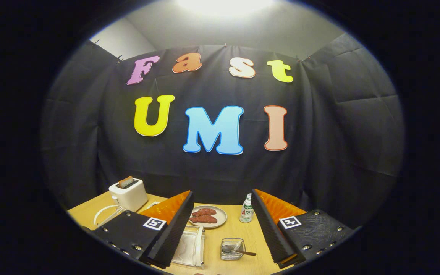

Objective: Take the plate from the dish rack, then take the spoon from the basket and place it into the plate.

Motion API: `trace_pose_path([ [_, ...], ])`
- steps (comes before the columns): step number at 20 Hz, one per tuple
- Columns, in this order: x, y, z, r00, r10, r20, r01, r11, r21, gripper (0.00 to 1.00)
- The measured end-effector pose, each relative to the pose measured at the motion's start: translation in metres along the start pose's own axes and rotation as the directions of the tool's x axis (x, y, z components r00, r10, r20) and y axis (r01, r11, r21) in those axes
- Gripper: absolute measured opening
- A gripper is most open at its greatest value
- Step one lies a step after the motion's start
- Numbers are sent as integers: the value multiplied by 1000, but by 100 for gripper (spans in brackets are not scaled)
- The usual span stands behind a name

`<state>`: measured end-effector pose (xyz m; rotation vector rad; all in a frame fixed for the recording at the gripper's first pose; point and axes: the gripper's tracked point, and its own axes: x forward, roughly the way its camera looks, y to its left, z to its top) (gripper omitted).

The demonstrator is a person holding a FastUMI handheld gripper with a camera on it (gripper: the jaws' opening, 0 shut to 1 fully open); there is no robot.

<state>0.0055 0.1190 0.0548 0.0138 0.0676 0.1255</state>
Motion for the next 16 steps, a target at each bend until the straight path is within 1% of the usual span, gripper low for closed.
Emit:
trace_pose_path([
  [2, 6, 12, -2, 999, 17, -38, -17, 1000, -7, 92],
  [4, 13, 27, -9, 993, 52, -105, -55, 998, -23, 92],
  [6, 18, 45, -24, 973, 101, -209, -106, 994, -11, 92],
  [9, 25, 66, -46, 932, 138, -335, -140, 990, 19, 92],
  [11, 32, 75, -66, 897, 135, -421, -145, 989, 9, 92],
  [14, 40, 87, -92, 830, 99, -549, -123, 992, -8, 92],
  [15, 43, 89, -99, 813, 83, -577, -109, 994, -10, 92],
  [16, 45, 88, -106, 796, 48, -604, -85, 996, -33, 92],
])
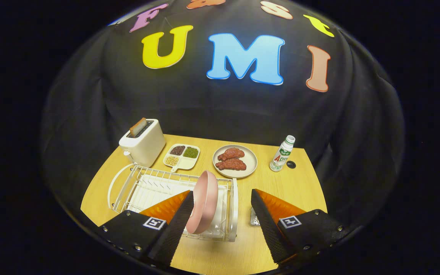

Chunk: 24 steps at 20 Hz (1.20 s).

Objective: Take the plate from the dish rack, then take the spoon from the basket and place it into the plate.

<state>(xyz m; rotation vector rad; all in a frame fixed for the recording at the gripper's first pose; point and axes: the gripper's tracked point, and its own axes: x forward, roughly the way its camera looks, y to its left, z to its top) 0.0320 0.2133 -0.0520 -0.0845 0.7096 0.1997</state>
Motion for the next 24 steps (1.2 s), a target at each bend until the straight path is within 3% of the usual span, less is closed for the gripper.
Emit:
trace_pose_path([
  [2, 14, 5, -7, 998, -37, -55, 37, 999, -3, 83],
  [7, 48, 14, -20, 987, -103, -122, 102, 995, -11, 83],
  [9, 58, 10, -25, 979, -146, -145, 144, 989, -25, 76],
  [11, 66, 13, -32, 971, -172, -168, 171, 985, -21, 76],
  [12, 70, 6, -33, 962, -213, -169, 209, 977, -45, 72],
  [14, 76, 1, -39, 945, -283, -161, 273, 959, -81, 48],
  [17, 84, 9, -43, 934, -320, -160, 307, 946, -101, 20],
  [19, 81, 13, -38, 929, -335, -155, 321, 941, -108, 16],
  [20, 83, 14, -37, 927, -338, -161, 327, 941, -92, 10],
  [24, 79, 13, -32, 926, -333, -178, 321, 942, -96, 9],
])
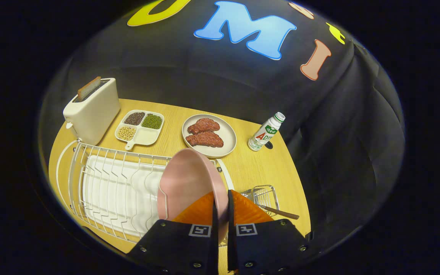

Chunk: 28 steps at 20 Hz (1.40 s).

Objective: Take the plate from the dish rack, then take the spoon from the basket and place it into the plate.

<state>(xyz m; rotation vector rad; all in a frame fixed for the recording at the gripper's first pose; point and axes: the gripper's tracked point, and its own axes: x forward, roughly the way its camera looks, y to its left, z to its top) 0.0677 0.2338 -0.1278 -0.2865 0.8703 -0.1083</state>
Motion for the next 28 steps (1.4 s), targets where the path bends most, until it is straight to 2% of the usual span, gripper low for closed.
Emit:
trace_pose_path([
  [4, -8, -3, 8, 1000, 1, -3, -1, 1000, -9, 9],
  [8, -14, -2, 14, 1000, -24, 15, 25, 997, -73, 9],
  [12, -24, 0, 26, 987, -121, 105, 141, 965, -219, 9],
  [14, -31, 5, 33, 981, -137, 135, 167, 956, -242, 9],
  [15, -35, -3, 44, 972, -164, 171, 204, 946, -251, 9],
  [21, -49, -23, 59, 981, -107, 160, 130, 981, -141, 9],
  [28, -81, -56, 56, 986, 46, 160, -44, 999, -17, 9],
])
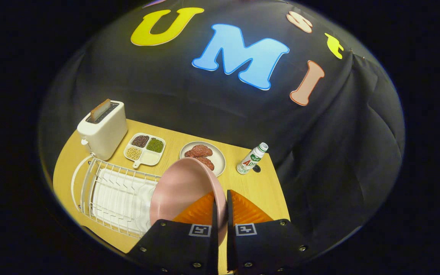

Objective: Take the plate from the dish rack, then take the spoon from the basket and place it into the plate.

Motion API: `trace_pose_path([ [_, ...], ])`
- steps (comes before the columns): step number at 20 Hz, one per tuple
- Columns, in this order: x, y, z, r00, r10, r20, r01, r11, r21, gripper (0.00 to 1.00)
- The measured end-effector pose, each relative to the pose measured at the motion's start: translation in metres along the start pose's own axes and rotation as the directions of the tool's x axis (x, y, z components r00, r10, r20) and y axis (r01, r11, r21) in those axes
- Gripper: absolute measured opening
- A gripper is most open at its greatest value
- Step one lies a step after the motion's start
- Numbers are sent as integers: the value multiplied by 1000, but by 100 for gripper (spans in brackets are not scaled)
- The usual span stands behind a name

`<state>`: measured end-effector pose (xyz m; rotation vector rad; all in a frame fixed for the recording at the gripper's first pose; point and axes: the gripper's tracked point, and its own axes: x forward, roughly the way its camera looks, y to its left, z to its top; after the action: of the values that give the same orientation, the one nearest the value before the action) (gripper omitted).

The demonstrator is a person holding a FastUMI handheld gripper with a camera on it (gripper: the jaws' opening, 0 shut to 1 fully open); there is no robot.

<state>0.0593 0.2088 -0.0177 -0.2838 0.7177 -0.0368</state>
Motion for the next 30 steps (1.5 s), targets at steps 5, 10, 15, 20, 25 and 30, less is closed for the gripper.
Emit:
trace_pose_path([
  [5, -23, -41, -28, 997, 77, 7, -78, 995, 63, 9],
  [10, -37, -68, -73, 985, 173, -23, -170, 980, 107, 9],
  [15, -49, -74, -119, 955, 290, -60, -277, 946, 170, 9],
  [20, -49, -73, -167, 928, 362, -91, -336, 917, 216, 7],
  [25, -45, -57, -230, 895, 399, -199, -352, 906, 234, 8],
  [30, -30, -35, -268, 856, 447, -258, -375, 882, 285, 7],
])
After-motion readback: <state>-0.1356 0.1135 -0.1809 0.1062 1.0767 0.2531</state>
